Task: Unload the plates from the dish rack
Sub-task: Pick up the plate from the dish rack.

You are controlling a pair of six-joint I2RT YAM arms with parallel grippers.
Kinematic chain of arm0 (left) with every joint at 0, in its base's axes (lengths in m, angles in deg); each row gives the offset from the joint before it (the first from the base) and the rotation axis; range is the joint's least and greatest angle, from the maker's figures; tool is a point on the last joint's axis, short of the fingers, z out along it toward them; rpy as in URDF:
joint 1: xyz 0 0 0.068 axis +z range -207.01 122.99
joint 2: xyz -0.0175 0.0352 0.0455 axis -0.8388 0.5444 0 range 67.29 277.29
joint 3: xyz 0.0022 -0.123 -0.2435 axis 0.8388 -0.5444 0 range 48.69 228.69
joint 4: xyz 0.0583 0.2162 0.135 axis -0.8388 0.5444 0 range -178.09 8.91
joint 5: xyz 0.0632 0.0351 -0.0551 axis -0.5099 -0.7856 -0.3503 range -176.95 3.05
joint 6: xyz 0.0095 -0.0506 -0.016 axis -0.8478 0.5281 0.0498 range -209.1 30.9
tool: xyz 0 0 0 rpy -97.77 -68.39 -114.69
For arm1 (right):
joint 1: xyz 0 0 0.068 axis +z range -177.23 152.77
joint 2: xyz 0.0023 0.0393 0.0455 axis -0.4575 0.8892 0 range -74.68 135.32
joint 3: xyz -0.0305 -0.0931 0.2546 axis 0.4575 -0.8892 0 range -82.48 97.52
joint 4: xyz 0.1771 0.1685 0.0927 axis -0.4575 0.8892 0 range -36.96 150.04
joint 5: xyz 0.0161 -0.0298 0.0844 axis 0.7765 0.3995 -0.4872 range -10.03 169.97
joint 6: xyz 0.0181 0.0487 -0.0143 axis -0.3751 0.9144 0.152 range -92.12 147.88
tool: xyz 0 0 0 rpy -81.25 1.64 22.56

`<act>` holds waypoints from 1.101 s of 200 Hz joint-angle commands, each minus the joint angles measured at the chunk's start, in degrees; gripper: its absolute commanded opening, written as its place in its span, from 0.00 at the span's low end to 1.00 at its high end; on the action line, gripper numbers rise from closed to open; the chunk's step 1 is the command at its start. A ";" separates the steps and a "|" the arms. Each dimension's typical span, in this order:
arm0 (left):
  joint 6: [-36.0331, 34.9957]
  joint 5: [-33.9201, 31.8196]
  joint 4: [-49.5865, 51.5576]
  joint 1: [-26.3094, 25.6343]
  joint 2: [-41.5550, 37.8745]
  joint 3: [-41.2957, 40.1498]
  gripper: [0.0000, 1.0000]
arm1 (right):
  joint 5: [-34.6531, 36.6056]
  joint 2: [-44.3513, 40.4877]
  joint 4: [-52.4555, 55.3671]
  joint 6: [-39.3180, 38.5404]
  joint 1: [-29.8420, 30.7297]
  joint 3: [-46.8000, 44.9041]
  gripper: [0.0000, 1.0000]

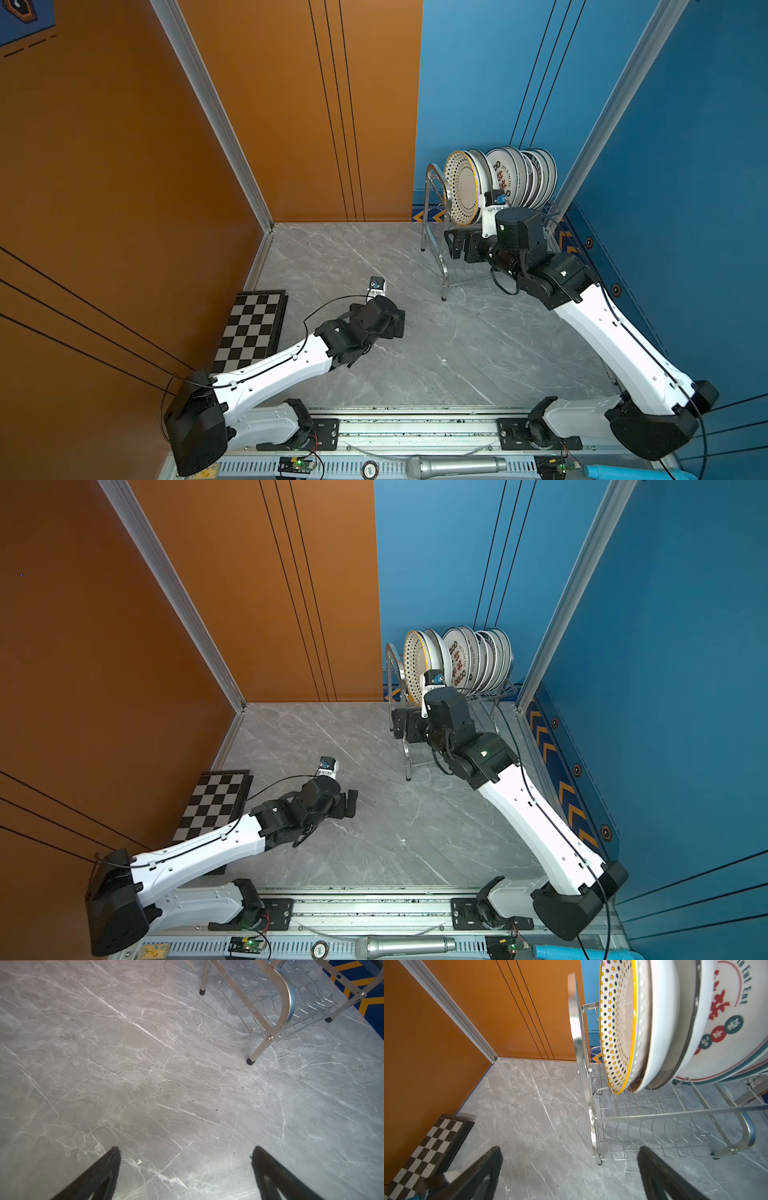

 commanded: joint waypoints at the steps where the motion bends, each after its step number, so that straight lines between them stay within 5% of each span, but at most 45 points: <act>1: 1.35 1.90 1.60 1.31 -2.89 -2.41 0.99 | 1.85 2.29 -0.46 1.92 -0.98 3.24 0.98; 220: -0.27 6.36 -0.74 5.56 -11.28 -9.72 0.95 | -2.53 8.15 -5.12 4.47 -3.74 7.73 0.86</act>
